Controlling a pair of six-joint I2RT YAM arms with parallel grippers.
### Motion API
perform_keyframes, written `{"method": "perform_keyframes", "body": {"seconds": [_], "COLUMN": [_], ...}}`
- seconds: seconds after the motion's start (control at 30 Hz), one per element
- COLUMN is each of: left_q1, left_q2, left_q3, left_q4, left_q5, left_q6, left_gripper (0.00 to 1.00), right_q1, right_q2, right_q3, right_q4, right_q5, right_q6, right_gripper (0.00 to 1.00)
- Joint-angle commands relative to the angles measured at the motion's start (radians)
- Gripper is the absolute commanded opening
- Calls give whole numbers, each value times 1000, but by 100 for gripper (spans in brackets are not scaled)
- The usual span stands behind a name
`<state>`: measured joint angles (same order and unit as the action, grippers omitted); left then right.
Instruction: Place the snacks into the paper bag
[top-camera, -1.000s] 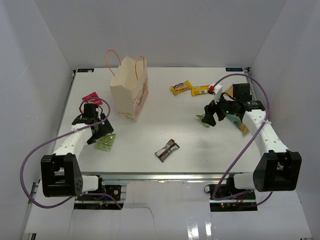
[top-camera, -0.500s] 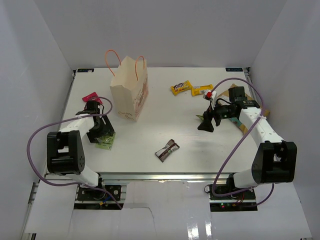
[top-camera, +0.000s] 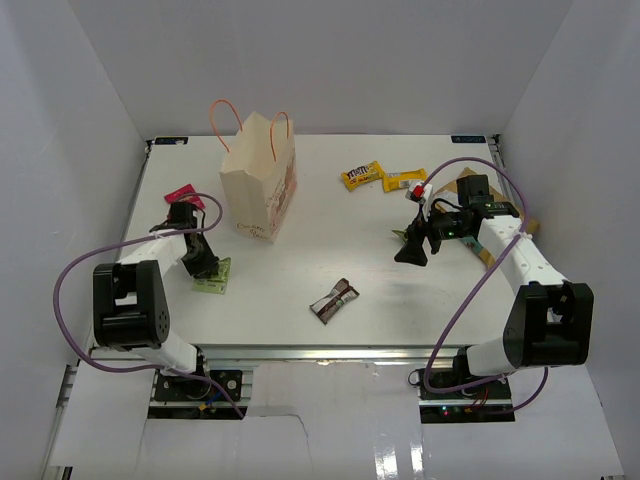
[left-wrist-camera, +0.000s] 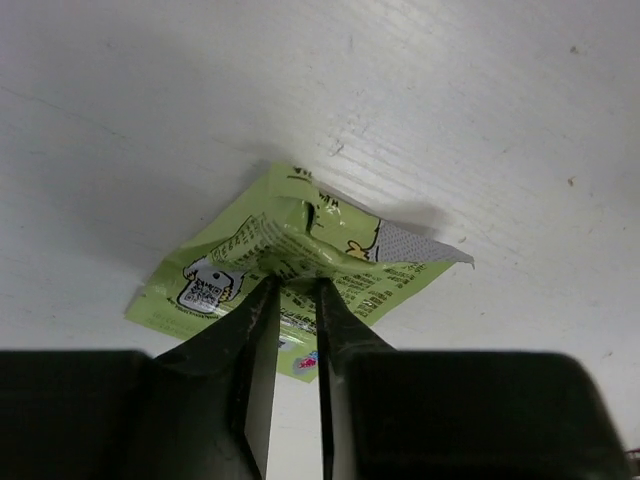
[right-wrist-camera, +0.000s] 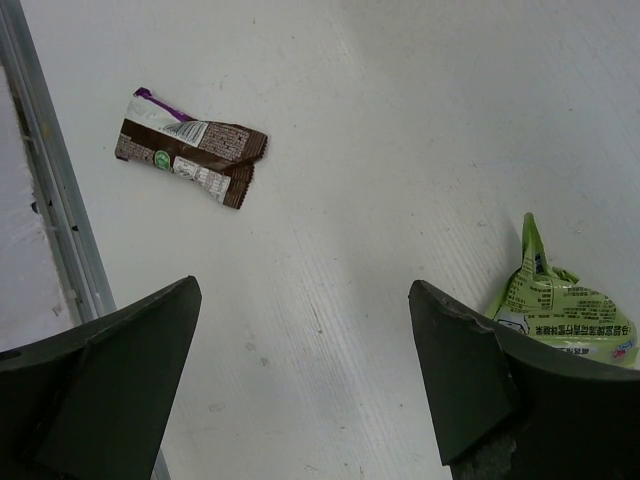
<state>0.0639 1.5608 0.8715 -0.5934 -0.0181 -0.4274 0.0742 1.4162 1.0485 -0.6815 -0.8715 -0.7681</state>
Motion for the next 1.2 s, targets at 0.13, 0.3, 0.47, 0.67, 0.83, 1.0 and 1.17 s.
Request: {"method": "perform_keyframes", "body": {"seconds": [0.13,0.3,0.47,0.67,0.83,1.0,1.17], "left_q1": [20,22,42,51,51,51,51], "left_q2": [-57,-128,-192,-148,-91,5,94], "left_q3": [-60,-49,-19,24,52,84,129], "left_q4": [46,49,38,7,-3,-46,-88], "left_q5": [64,86,101,118,110,60,33], "left_q6": [-36,-48,-83,-262,-381,-425,-419], "left_gripper": [14,8,5,56,73,73,66], "right_q1": [-1,1,-1,-1,-1,-1,-1], "right_q2": [-10,-6,-6,3,9,9,10], "right_q3": [16,28,28,33,30,21,18], "right_q4": [-12,-21,-27,-26,-26,-24,-23], "right_q5": [-35,-35,-38,-37,-37,-34,-30], "right_q6": [-10,-13,-14,-11,-13,-20,-27], "right_gripper": [90,91,91,90,91,91,91]}}
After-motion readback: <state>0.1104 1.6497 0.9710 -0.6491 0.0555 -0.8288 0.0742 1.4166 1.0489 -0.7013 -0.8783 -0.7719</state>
